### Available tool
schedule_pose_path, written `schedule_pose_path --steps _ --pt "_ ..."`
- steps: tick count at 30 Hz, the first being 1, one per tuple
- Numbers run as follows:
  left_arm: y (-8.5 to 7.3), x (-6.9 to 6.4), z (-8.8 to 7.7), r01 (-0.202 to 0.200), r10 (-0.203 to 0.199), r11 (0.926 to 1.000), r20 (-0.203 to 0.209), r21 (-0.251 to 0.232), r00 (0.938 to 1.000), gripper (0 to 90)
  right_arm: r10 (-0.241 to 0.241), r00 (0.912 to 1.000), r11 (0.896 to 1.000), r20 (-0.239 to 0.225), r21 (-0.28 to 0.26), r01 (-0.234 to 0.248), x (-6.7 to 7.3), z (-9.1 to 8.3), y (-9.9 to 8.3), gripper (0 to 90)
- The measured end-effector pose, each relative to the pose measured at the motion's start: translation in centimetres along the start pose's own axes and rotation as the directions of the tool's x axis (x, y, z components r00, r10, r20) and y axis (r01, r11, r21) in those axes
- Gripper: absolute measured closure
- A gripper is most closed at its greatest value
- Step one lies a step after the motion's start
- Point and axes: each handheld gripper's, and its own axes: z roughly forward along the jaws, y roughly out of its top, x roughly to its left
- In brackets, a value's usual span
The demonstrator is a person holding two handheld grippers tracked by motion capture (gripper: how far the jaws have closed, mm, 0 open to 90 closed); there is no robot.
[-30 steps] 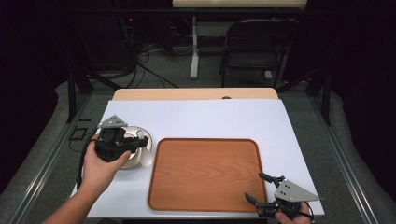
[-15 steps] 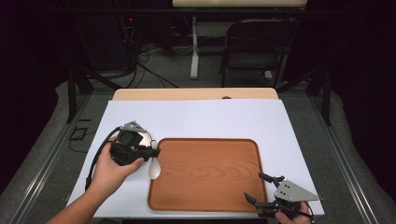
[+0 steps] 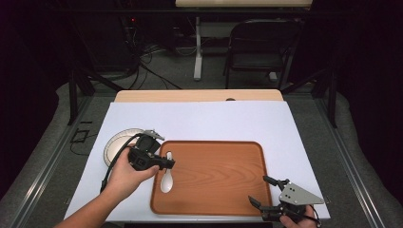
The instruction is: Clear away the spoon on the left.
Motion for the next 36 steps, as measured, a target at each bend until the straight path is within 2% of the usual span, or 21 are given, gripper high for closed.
schedule_pose_path --steps 4,6,7,10,11,14,20,26,28,29,34,35,36 --pt "0.1 0.2 1.0 0.013 -0.014 0.9992 0.015 0.038 0.9998 85.1 -0.002 1.0000 1.000 0.000 -0.001 0.002 0.0 0.0 0.0 17.7" --pt "0.1 0.4 1.6 0.036 -0.038 0.9978 0.031 0.056 0.9988 85.2 -0.002 1.0000 1.000 0.000 -0.003 0.002 0.0 0.0 0.0 17.7" --pt "0.0 0.7 2.2 0.057 -0.061 0.9954 0.050 0.077 0.9969 85.2 -0.003 1.0000 1.000 0.000 -0.003 0.003 0.0 0.0 0.0 17.8" --pt "-0.1 0.9 2.7 0.073 -0.079 0.9922 0.054 0.101 0.9954 85.2 -0.003 1.0000 1.000 0.000 -0.003 0.003 0.0 0.0 0.0 17.7" --pt "-0.2 1.3 3.4 0.103 -0.111 0.9875 0.064 0.120 0.9917 85.2 -0.003 1.0000 1.000 0.000 -0.004 0.003 0.0 0.0 0.0 17.8" --pt "-0.3 1.6 3.9 0.118 -0.127 0.9846 0.063 0.129 0.9899 85.2 -0.005 1.0000 1.000 -0.001 -0.004 0.005 0.0 0.0 0.0 17.7" --pt "-0.6 2.9 5.2 0.191 -0.204 0.9708 0.077 0.145 0.9759 85.1 -0.005 1.0000 1.000 0.000 -0.004 0.005 0.0 0.0 0.0 17.7" --pt "-0.8 3.9 6.4 0.261 -0.274 0.9547 0.085 0.144 0.9578 85.0 -0.005 1.0000 1.000 0.000 -0.004 0.005 0.0 0.0 0.0 17.8" --pt "-0.8 4.0 6.7 0.270 -0.282 0.9535 0.083 0.135 0.9558 85.0 -0.005 1.0000 1.000 0.000 -0.005 0.005 0.0 0.0 0.0 17.7" --pt "-0.8 4.1 6.8 0.279 -0.292 0.9507 0.087 0.135 0.9524 85.0 -0.005 1.0000 1.000 0.000 -0.005 0.005 0.0 0.0 0.0 17.7" --pt "-0.8 4.6 7.4 0.313 -0.323 0.9416 0.076 0.125 0.9433 84.6 -0.006 1.0000 1.000 0.000 -0.006 0.006 0.0 -0.1 0.0 17.7" --pt "-0.8 4.7 7.6 0.322 -0.331 0.9393 0.073 0.119 0.9407 84.5 -0.005 1.0000 1.000 0.000 -0.006 0.005 0.0 -0.1 0.0 17.7" --pt "-0.9 4.8 7.8 0.336 -0.346 0.9347 0.075 0.115 0.9354 84.3 -0.006 1.0000 1.000 0.000 -0.006 0.006 0.0 -0.1 0.0 17.8"
